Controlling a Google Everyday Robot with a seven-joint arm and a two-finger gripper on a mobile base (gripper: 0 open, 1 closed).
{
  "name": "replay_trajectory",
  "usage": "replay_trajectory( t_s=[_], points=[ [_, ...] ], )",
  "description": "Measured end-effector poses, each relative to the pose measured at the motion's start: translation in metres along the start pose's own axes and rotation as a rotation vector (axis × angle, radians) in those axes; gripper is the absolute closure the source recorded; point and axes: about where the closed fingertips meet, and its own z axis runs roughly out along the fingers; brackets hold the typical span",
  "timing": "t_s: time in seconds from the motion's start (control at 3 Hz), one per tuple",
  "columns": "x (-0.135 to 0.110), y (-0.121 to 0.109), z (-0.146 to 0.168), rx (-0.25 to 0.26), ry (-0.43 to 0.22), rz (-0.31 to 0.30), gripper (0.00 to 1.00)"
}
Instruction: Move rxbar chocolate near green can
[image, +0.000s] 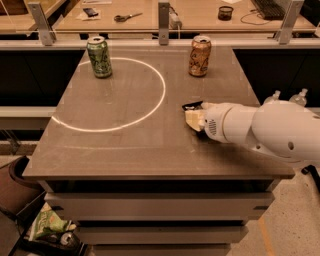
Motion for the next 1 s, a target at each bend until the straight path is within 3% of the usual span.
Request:
replay_trajectory(
  t_s=[0.33,0.67,1.0],
  points=[
    [-0.026,0.0,0.0,-0.014,0.004,-0.051,1.0],
    [-0.088,0.004,0.008,-0.051,-0.004,-0.158,1.0],
    [-0.136,0.01,0.016,-0.088,-0.031,-0.224,1.0]
  ],
)
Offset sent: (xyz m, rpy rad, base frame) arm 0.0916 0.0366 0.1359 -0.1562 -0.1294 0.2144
